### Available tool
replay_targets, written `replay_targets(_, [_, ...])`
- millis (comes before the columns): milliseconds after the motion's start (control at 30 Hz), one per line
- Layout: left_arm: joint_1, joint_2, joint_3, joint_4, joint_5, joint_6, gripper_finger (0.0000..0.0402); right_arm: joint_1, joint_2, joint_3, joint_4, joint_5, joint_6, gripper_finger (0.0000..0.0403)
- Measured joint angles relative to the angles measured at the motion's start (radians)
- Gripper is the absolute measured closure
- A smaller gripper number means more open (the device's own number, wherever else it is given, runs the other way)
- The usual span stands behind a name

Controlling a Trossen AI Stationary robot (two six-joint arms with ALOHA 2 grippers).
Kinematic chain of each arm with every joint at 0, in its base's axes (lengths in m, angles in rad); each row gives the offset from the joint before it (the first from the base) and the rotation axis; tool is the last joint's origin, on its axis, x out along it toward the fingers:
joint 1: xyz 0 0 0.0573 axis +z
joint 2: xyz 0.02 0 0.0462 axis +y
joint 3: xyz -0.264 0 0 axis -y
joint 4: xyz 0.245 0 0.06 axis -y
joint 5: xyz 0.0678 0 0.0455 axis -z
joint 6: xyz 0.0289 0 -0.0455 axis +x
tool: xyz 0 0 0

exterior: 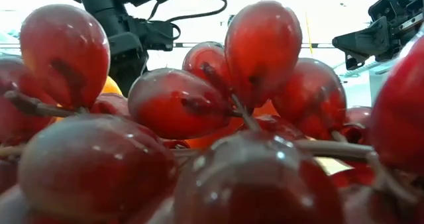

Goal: Pick & Place Food Item
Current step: Put the green apple into the red bin

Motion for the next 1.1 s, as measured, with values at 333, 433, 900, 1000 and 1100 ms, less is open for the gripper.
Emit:
replay_targets(333, [0.000,0.012,0.000,0.051,0.018,0.000,0.0041,0.000,0.000,0.000,0.000,0.000,0.000,0.0403])
replay_targets(433, [0.000,0.012,0.000,0.051,0.036,-0.017,0.0052,0.000,0.000,0.000,0.001,0.000,0.000,0.0403])
replay_targets(900, [0.020,-0.069,-0.001,0.028,0.052,-0.083,0.0118,0.000,0.000,-0.001,0.000,0.000,0.000,0.0403])
replay_targets(1000, [0.028,-0.122,-0.001,0.041,0.058,-0.080,0.0116,0.000,0.000,-0.001,0.000,0.000,0.000,0.0403])
replay_targets(1100, [0.052,-0.165,0.021,0.042,0.026,-0.075,0.0124,0.000,0.000,-0.001,0.002,0.001,0.000,0.0403])
